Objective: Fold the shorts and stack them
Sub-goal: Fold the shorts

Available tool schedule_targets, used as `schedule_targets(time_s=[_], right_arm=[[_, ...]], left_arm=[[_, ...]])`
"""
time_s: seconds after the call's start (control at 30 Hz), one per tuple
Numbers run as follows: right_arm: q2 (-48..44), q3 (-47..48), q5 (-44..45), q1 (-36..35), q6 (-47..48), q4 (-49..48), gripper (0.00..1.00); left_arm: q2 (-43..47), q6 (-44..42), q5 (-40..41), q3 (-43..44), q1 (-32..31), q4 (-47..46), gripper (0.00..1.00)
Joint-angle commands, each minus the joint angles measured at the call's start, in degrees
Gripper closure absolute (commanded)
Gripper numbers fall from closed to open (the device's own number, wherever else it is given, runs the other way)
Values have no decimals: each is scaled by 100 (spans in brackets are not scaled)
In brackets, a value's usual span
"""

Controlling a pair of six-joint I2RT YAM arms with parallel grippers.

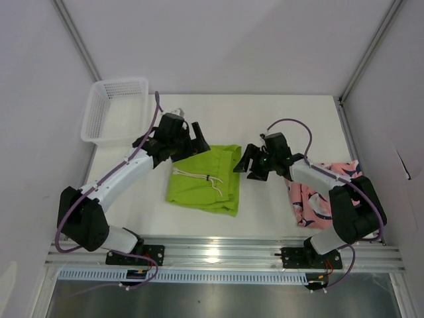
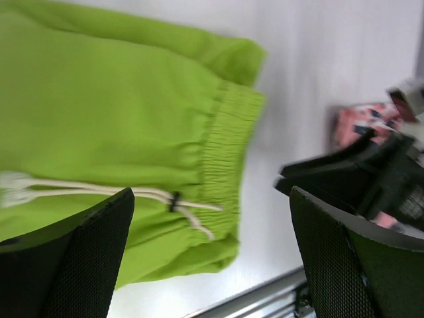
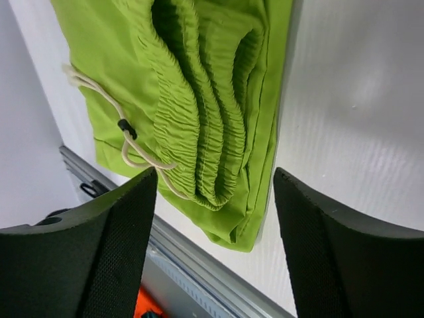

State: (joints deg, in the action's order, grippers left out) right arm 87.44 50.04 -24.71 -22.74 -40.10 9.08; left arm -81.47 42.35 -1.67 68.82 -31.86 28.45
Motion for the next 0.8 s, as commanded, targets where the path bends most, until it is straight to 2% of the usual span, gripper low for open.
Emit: schedule_targets(time_s=[0.0,0.07,0.13,0.17,0.2,0.23,0.37,0.43,0.6,0.77], right_arm=[[-411,50,966,-763,-199,190,24],[-885,-266,1817,-1230,-778,138,24],[-1454,-485,2442,-2012,-1761,59,13],[-1623,-713,3202,-2293,-2165,50,4],[-1773,-785,3635,-2575,-2648,215,3],[-2018,-838,4414,-3152,-3583,356,1],[-2170,-882,5738,-4322,-4740,559,1],[-2030,-777,5890,-4528,-5085,656,1],[-1118,-856,5310,-4713,-5526,-300,1],[-431,-899,5722,-5143,-6307,-1090,0]], left_arm=[[333,-376,-299,-482,618,117,2],[447,-447,-299,-728,777,108,1],[597,-464,-307,-826,944,135,2],[641,-464,-307,-930,1023,126,2],[737,-456,-299,-940,1050,143,2],[781,-455,-325,-958,1085,161,2],[914,-552,-124,-774,1217,590,2],[1001,-648,-27,-668,1243,863,2],[1265,-781,-149,-703,1375,969,2],[1502,-1035,-79,-562,1401,1435,2]])
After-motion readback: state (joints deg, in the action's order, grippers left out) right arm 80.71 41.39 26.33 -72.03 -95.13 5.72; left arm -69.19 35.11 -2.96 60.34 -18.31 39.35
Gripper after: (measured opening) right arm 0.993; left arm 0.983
